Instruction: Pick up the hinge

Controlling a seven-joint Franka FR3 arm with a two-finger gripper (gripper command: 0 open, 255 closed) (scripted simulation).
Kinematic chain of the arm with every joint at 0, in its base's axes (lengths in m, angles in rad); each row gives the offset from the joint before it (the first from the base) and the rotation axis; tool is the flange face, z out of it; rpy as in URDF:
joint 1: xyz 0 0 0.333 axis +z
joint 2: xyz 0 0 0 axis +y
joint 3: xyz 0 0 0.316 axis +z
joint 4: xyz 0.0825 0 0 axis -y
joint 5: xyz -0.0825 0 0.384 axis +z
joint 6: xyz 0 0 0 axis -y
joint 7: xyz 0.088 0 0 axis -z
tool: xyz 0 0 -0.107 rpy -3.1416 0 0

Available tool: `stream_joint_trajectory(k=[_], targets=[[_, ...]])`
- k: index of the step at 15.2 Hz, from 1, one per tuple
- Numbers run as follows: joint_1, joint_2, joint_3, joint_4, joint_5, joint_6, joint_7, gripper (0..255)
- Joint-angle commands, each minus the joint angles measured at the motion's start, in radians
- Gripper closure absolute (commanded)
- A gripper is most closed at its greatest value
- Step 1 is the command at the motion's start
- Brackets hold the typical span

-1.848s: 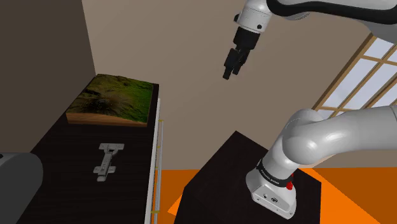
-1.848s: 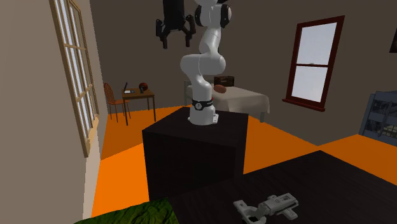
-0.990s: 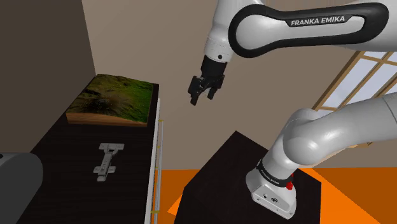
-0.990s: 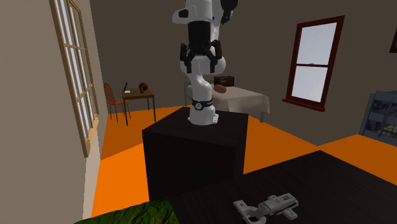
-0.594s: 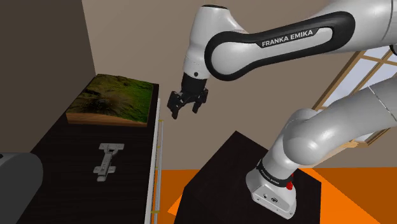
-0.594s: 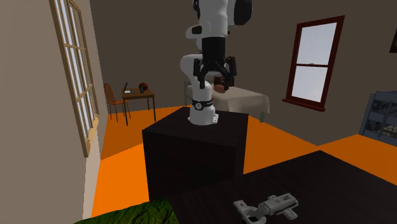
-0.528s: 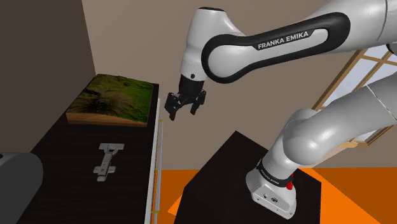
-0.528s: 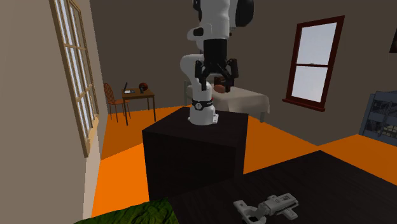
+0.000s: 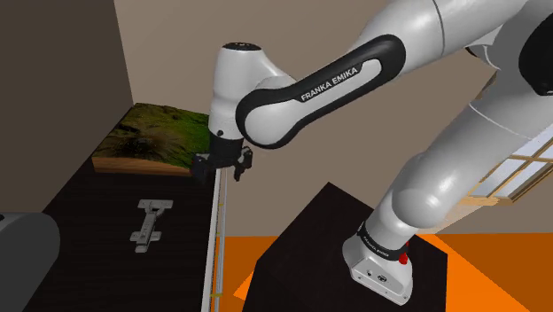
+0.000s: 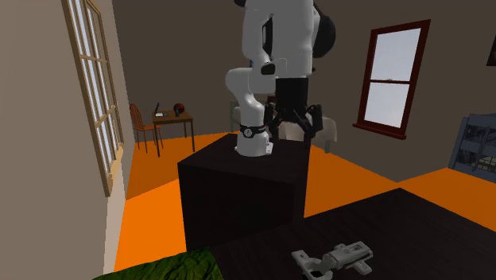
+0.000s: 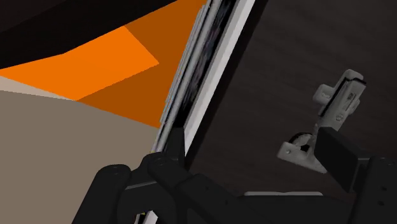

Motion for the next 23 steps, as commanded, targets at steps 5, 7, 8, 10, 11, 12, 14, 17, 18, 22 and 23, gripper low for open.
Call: stream_joint_trajectory(k=[5,7,8,10,11,12,14,17,18,22,23], targets=[[0.015,0.29,0.033,0.156,-0.244,0.086,0.324,0],[0.051,0.384,0.009,0.223,-0.322,0.095,0.42,0],[0.074,0.429,-0.009,0.259,-0.355,0.097,0.462,0],[0.12,0.516,-0.043,0.334,-0.408,0.096,0.536,0],[0.143,0.557,-0.061,0.373,-0.429,0.094,0.568,0],[0.165,0.599,-0.078,0.414,-0.447,0.092,0.598,0],[0.209,0.68,-0.111,0.5,-0.474,0.083,0.648,0],[0.268,0.801,-0.153,0.639,-0.498,0.063,0.706,0],[0.283,0.832,-0.164,0.679,-0.502,0.056,0.719,0],[0.295,0.872,-0.18,0.687,-0.518,0.087,0.728,0],[0.298,0.882,-0.185,0.689,-0.522,0.095,0.731,0]])
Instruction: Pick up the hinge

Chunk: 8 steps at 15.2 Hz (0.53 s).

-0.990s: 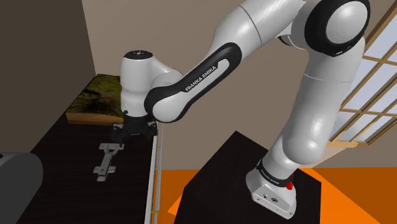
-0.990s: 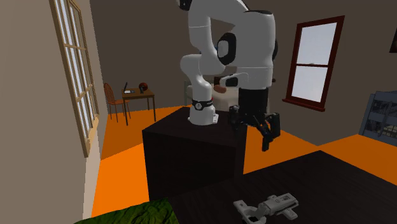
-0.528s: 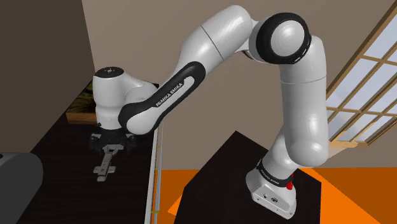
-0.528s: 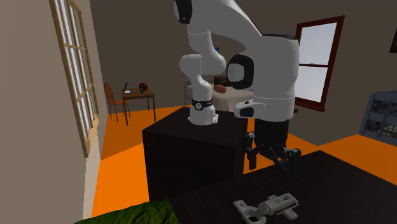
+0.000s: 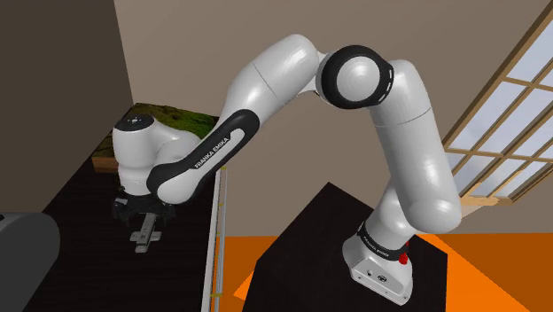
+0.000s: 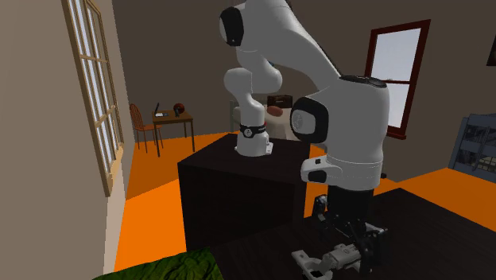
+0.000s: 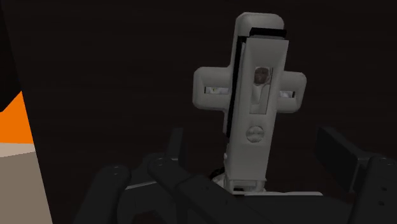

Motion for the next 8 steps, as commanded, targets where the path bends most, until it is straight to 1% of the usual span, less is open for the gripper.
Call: stream_joint_trajectory(k=[1,4,5,8], targets=[[0.006,0.021,-0.009,0.007,-0.008,0.014,0.004,0],[0.01,0.037,-0.015,0.012,-0.014,0.026,0.008,0],[0.01,0.038,-0.015,0.012,-0.014,0.027,0.007,255],[0.011,0.039,-0.016,0.015,-0.014,0.025,0.007,255]])
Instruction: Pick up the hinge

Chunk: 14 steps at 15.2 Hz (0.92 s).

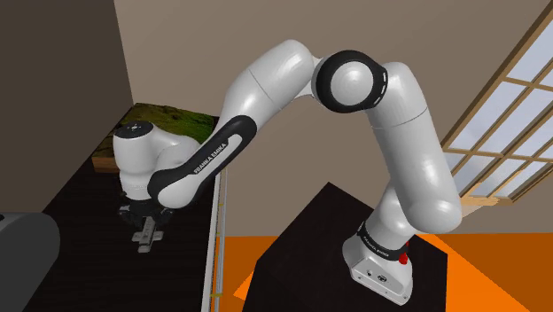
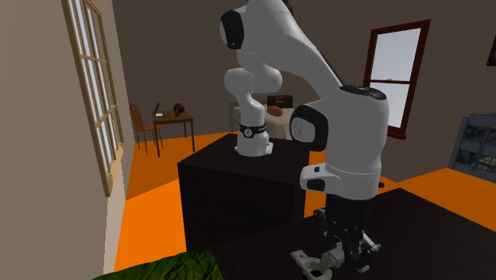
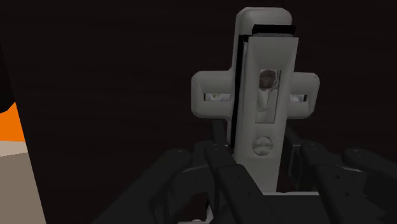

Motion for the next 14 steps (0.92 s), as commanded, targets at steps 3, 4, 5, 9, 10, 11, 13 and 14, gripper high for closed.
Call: stream_joint_trajectory(k=[3,4,5,9,10,11,13,14], targets=[[0.001,0.01,-0.003,0.001,-0.002,0.03,0.001,255],[0.002,0.011,-0.003,0.002,-0.002,0.03,0.002,255],[0.003,0.013,-0.003,0.007,-0.002,0.028,0.001,255],[-0.011,-0.025,0.013,-0.011,0.009,0.007,-0.005,255],[-0.014,-0.035,0.017,-0.014,0.013,-0.001,-0.008,255],[-0.017,-0.045,0.021,-0.016,0.017,-0.009,-0.01,255],[-0.023,-0.064,0.029,-0.019,0.025,-0.025,-0.015,255],[-0.026,-0.074,0.033,-0.021,0.03,-0.033,-0.017,255]])
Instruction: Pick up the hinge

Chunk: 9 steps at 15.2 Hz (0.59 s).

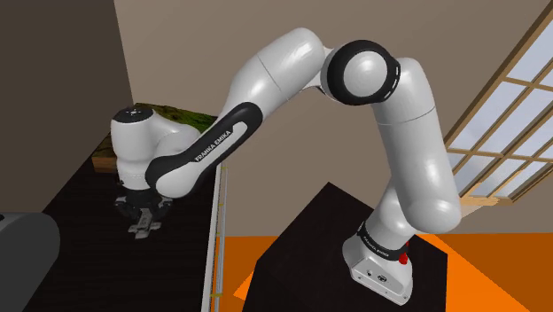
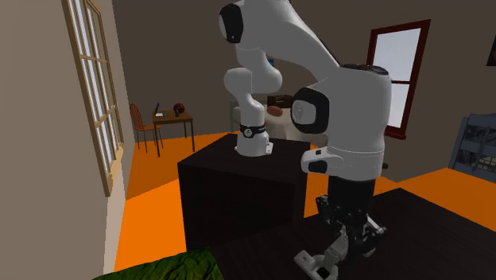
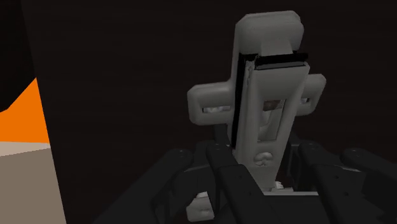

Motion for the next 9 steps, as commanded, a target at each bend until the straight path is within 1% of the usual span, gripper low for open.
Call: stream_joint_trajectory(k=[1,7,9], targets=[[-0.005,-0.017,0.008,0.002,0.009,-0.018,-0.006,255],[-0.021,-0.072,0.031,-0.001,0.035,-0.069,-0.022,255],[-0.022,-0.073,0.032,-0.001,0.036,-0.07,-0.022,255]])
